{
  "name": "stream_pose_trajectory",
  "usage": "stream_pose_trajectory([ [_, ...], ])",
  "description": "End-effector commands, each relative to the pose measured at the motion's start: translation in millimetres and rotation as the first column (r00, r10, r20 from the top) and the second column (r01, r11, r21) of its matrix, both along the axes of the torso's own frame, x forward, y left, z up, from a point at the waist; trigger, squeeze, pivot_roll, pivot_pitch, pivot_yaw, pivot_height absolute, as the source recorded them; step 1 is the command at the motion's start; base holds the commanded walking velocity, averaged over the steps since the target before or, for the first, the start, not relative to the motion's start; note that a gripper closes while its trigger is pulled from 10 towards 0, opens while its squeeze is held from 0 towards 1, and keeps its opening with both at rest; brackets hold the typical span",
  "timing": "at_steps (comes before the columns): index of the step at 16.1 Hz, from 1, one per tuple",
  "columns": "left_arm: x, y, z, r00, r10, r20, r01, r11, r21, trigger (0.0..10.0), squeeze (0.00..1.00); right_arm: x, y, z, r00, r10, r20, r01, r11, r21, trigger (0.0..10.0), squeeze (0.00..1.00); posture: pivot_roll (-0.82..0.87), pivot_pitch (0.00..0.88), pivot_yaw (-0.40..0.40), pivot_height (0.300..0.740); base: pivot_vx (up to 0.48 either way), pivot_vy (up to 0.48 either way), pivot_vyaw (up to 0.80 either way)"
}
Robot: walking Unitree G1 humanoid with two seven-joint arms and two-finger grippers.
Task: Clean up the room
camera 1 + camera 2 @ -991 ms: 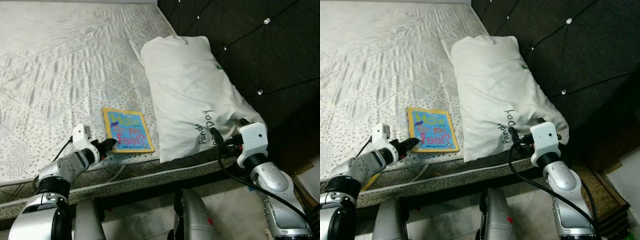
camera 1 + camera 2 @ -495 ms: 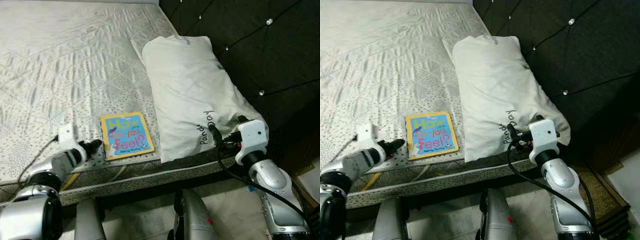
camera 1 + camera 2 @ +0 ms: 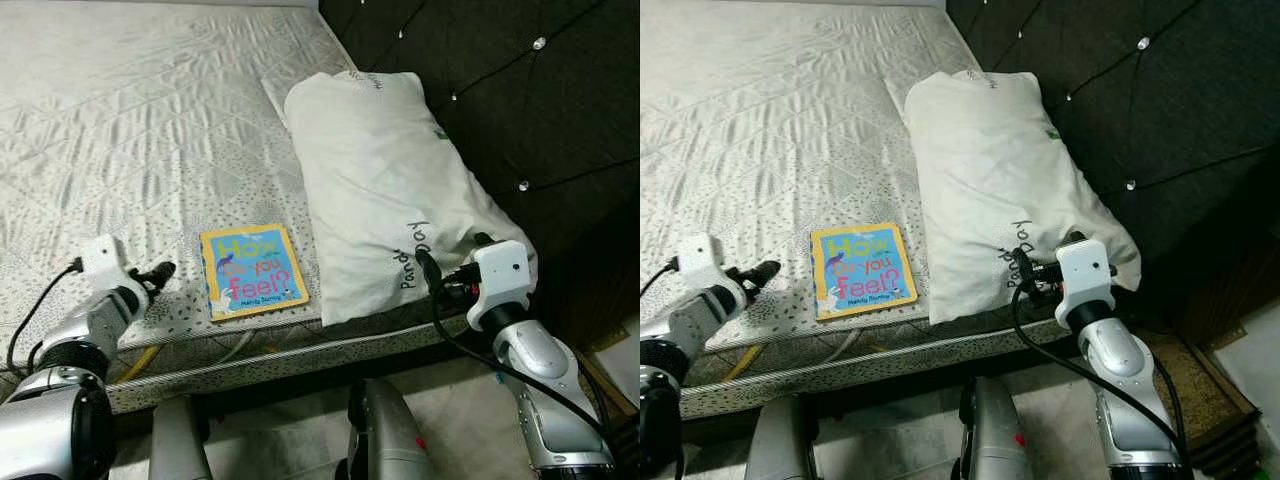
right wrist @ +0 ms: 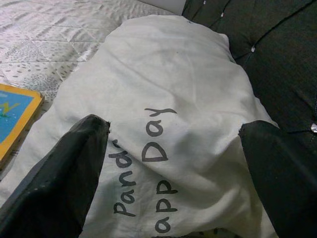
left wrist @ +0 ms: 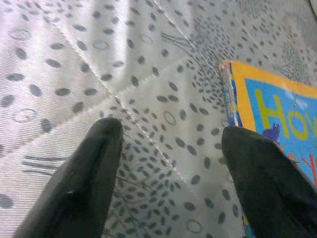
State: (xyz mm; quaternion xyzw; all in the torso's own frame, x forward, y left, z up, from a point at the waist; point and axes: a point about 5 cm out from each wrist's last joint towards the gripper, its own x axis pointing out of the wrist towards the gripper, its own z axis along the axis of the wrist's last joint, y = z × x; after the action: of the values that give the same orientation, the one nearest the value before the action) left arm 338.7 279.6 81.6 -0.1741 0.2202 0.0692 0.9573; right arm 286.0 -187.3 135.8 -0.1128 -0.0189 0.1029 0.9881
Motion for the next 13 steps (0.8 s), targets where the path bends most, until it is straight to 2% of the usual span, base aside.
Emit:
stream_pose_trajectory([
  [1, -4.4, 5.7, -4, 0.999, 0.033, -0.017, -0.032, 0.999, 0.038, 10.0, 1.0, -0.2, -2.6, -2, 1.0, -0.011, -0.003, 0.011, 1.0, -0.005, 10.0, 0.0, -0.14, 0.092, -0.121, 0.56, 0.0, 0.0, 0.0],
  [3, -3.2, 9.2, 0, 0.998, 0.069, 0.011, -0.069, 0.997, 0.045, 10.0, 1.0, 0.1, -3.5, -2, 1.0, -0.016, -0.004, 0.016, 1.0, 0.001, 10.0, 0.0, -0.14, 0.092, -0.114, 0.56, 0.0, 0.0, 0.0],
  [5, -2.3, 3.0, -2, 0.999, 0.047, 0.018, -0.047, 0.999, 0.017, 10.0, 1.0, -1.2, -3.6, -3, 1.0, -0.02, -0.008, 0.02, 1.0, 0.007, 10.0, 0.0, -0.13, 0.089, -0.108, 0.56, 0.0, 0.0, 0.0],
  [6, -9.2, 9.9, -9, 0.99, 0.139, -0.017, -0.138, 0.99, 0.042, 10.0, 1.0, -1.9, -3.2, -4, 1.0, -0.024, -0.012, 0.024, 1.0, 0.013, 10.0, 0.0, -0.13, 0.089, -0.106, 0.56, 0.0, 0.0, 0.0],
  [8, -18.1, 21.2, -14, 0.973, 0.23, -0.029, -0.228, 0.971, 0.065, 10.0, 1.0, -2.1, -1.6, -6, 0.999, -0.023, -0.025, 0.024, 0.999, 0.027, 10.0, 0.0, -0.12, 0.09, -0.108, 0.56, 0.0, 0.0, 0.0],
  [10, -21.7, 28.9, -15, 0.966, 0.255, -0.053, -0.249, 0.964, 0.088, 10.0, 1.0, -2.2, 0.8, -8, 0.999, -0.005, -0.047, 0.008, 0.997, 0.071, 10.0, 0.0, -0.12, 0.092, -0.106, 0.56, 0.0, 0.0, 0.0],
  [13, -19.5, 34.0, -8, 0.964, 0.259, -0.052, -0.251, 0.96, 0.123, 10.0, 1.0, -6.6, -0.8, -8, 0.998, 0.007, -0.062, -0.001, 0.995, 0.095, 10.0, 0.0, -0.13, 0.103, -0.102, 0.56, 0.0, 0.0, 0.0],
])
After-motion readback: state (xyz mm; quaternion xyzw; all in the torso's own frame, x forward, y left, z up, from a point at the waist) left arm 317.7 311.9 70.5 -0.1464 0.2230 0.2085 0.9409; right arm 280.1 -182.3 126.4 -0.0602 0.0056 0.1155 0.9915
